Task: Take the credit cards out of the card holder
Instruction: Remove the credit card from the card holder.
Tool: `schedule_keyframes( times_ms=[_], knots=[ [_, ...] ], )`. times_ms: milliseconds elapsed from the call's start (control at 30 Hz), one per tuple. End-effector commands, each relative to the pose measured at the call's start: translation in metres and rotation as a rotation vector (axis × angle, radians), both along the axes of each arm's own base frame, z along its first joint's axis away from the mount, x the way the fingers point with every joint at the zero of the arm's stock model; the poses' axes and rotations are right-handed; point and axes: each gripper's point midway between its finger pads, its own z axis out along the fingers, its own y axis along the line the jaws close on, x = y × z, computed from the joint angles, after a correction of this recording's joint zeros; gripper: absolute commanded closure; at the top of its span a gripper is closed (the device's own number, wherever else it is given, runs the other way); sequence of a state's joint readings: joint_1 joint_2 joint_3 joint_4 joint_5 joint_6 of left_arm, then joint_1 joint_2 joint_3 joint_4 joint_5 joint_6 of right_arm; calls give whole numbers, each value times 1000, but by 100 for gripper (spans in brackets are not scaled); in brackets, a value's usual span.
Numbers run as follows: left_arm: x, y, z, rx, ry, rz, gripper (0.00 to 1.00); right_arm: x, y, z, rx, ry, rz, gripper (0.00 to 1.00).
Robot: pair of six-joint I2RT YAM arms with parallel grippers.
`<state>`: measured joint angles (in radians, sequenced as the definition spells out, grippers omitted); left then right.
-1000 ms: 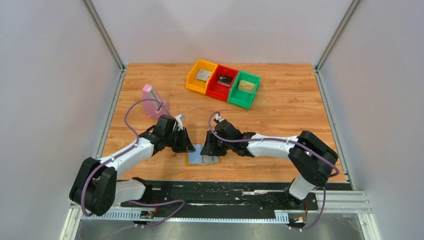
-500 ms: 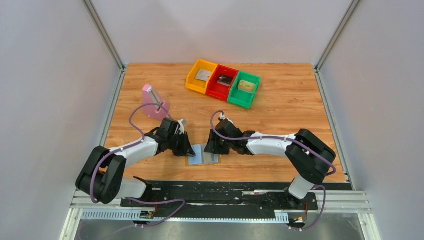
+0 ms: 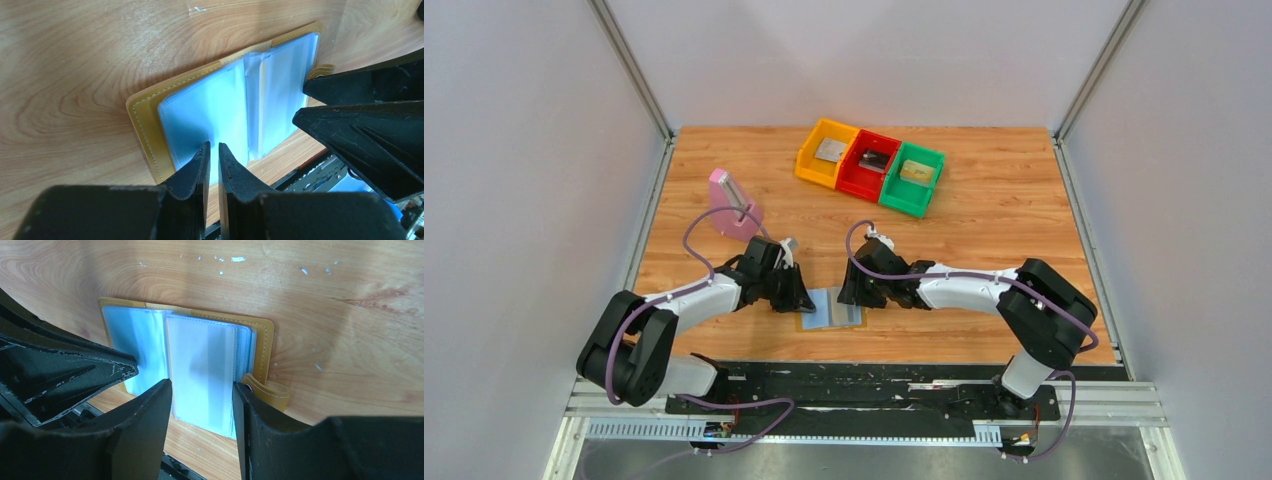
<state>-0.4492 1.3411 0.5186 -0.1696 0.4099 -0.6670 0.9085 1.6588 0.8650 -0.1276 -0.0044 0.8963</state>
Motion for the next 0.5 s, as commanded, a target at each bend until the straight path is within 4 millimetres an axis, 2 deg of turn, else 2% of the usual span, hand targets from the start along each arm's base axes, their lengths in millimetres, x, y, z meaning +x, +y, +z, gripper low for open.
schedule_keyframes(
  times_ms=[0, 300, 467],
  knots=[
    [1, 2, -5, 6, -10, 3, 81, 3, -5, 3, -33, -13, -5, 51],
    [-1, -2, -7, -19, 0, -6, 81, 2, -6, -8, -76, 4, -4, 52],
    [-2, -4, -9, -33, 9, -11, 82, -3, 9, -2, 5, 33, 34, 52]
  ],
)
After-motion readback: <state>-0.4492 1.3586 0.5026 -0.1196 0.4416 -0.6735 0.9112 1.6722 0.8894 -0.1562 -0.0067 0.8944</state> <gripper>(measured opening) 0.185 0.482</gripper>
